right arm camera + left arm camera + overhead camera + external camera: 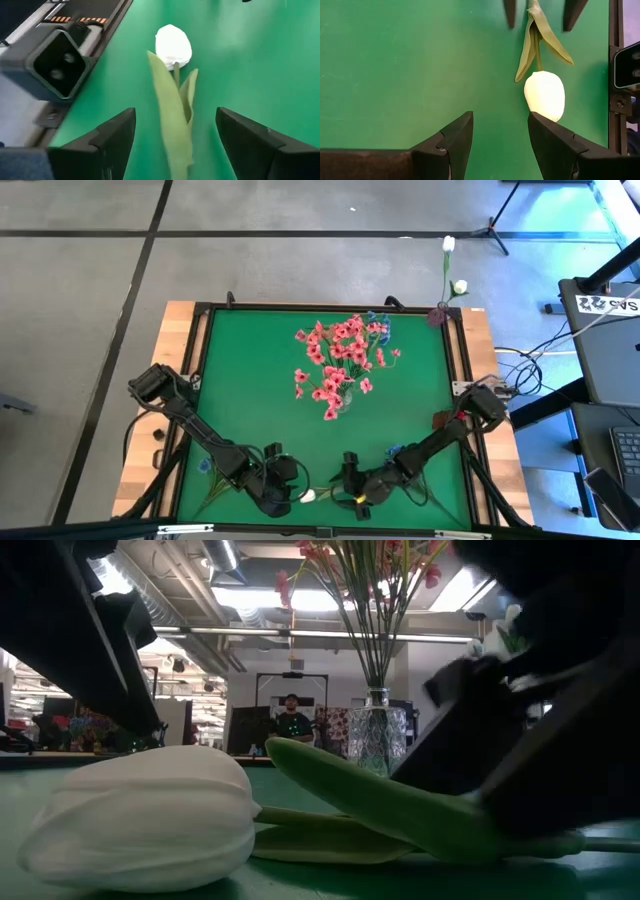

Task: Sort flowers into vase by color
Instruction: Put the white flower into the purple vase

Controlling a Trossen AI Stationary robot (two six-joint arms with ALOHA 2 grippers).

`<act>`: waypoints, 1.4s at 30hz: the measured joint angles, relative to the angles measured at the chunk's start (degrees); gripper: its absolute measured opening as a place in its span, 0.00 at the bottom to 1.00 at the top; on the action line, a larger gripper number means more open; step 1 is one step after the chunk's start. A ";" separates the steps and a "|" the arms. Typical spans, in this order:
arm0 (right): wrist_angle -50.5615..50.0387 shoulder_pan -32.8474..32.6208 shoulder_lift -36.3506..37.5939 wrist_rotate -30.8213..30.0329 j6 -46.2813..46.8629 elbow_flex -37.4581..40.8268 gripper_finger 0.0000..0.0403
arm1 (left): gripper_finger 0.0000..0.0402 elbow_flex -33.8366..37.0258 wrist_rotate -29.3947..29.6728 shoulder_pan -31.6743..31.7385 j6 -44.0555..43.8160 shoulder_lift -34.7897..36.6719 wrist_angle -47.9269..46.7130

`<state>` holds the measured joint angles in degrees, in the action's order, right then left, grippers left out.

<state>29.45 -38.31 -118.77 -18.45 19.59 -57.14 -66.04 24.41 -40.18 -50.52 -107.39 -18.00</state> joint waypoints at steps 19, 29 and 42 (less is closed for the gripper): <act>0.50 1.38 -2.19 3.26 -3.93 -0.19 0.07 | 0.46 -2.41 0.13 0.71 -4.70 1.74 -0.45; -15.77 1.20 11.10 6.43 -2.41 -9.58 0.03 | 0.46 -12.97 1.35 1.04 -2.39 13.18 -13.01; -19.09 6.35 31.29 9.63 -8.65 -24.12 0.02 | 0.46 -17.59 16.85 2.26 18.73 26.63 1.71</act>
<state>10.36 -31.96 -87.48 -8.82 10.93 -81.26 -83.64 41.26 -37.92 -31.79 -80.77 -16.28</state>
